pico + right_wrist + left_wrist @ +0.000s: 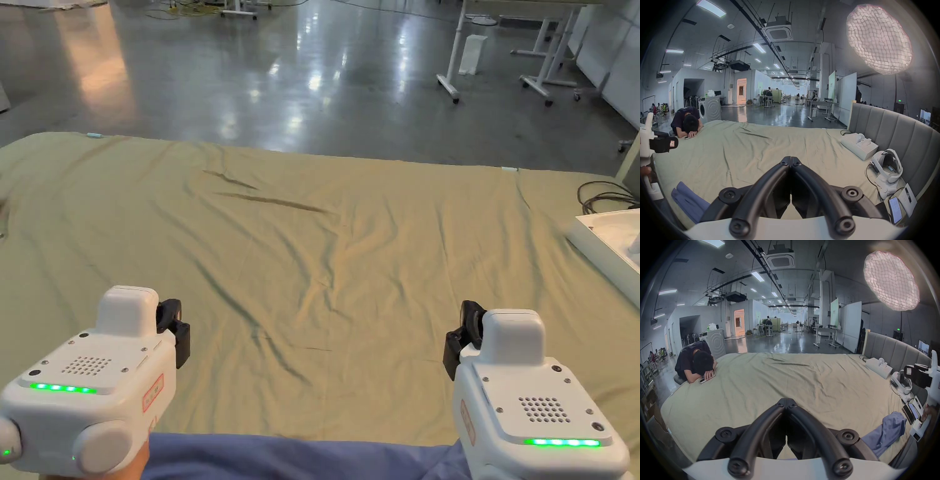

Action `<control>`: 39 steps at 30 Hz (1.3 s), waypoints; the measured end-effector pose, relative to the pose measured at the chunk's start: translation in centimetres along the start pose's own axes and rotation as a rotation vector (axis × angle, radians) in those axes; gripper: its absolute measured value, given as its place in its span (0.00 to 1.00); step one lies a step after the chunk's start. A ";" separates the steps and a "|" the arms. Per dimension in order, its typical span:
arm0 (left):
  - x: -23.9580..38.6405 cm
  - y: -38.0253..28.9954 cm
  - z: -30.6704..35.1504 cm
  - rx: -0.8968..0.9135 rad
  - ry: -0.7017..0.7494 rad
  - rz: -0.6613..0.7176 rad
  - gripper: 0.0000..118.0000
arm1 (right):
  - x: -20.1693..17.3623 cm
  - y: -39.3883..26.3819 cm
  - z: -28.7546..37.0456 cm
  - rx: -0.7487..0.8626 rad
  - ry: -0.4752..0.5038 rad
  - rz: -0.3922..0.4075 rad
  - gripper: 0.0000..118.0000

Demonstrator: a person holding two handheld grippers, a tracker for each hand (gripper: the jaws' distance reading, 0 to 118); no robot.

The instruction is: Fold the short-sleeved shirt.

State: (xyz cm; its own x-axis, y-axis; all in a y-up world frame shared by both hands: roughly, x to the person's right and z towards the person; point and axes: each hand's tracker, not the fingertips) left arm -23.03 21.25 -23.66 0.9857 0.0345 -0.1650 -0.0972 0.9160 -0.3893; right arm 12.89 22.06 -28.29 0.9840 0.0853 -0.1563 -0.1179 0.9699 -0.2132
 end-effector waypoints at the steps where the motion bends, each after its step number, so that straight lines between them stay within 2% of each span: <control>1: -0.7 -0.2 0.1 -0.008 -0.003 0.000 0.01 | -0.1 0.0 0.0 0.000 0.001 0.002 0.00; 5: -4.5 -1.0 0.4 -0.086 -0.040 0.060 0.01 | -0.5 0.0 -0.1 0.003 0.016 0.004 0.00; 11: -11.4 -3.1 -0.7 -0.346 -0.184 0.186 0.03 | -1.0 -0.3 -0.7 -0.041 0.048 0.010 0.00; 12: -12.4 -3.5 -0.8 -0.380 -0.205 0.193 0.10 | -1.1 -0.4 -0.8 -0.053 0.049 0.014 0.00; 14: -14.5 -4.7 -1.0 -0.429 -0.220 0.235 0.35 | -1.2 -0.7 -1.1 -0.077 0.048 0.017 0.00; 15: -15.4 -5.4 -1.2 -0.465 -0.212 0.257 0.43 | -1.2 -0.9 -1.2 -0.088 0.048 0.015 0.00; 20: -19.0 -9.1 -2.4 -0.609 -0.283 0.378 0.44 | -1.3 -1.7 -1.5 -0.130 0.048 0.002 0.00; 24: -21.8 -12.3 -4.4 -0.671 -0.337 0.448 0.49 | -1.2 -1.7 -1.2 -0.099 0.041 0.001 0.00; 28: -23.3 -15.6 -6.5 -0.782 -0.514 0.686 0.49 | -1.2 -1.3 -1.4 -0.105 0.037 0.010 0.00; 30: -22.9 -16.0 -6.6 -0.764 -0.530 0.729 0.49 | -1.3 -1.2 -1.4 -0.109 0.035 0.015 0.00; 33: -23.7 -16.5 -7.3 -0.762 -0.579 0.870 0.49 | -1.6 -1.3 -1.3 -0.116 0.035 0.026 0.00; 34: -22.8 -16.3 -6.9 -0.766 -0.585 0.888 0.49 | -1.7 -1.3 -1.3 -0.117 0.037 0.028 0.00; 37: -20.9 -15.8 -7.1 -0.768 -0.629 0.767 0.46 | -2.1 -1.4 -1.2 -0.123 0.040 0.033 0.00; 39: -19.9 -15.6 -7.2 -0.773 -0.651 0.733 0.45 | -2.3 -1.4 -1.1 -0.128 0.046 0.031 0.00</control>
State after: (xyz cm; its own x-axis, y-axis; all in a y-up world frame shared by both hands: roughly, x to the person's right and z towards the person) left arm -42.06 3.41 -20.80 0.5290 0.8305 -0.1747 -0.4897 0.1306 -0.8620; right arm 10.65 20.21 -28.73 0.9727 0.1012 -0.2086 -0.1671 0.9297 -0.3282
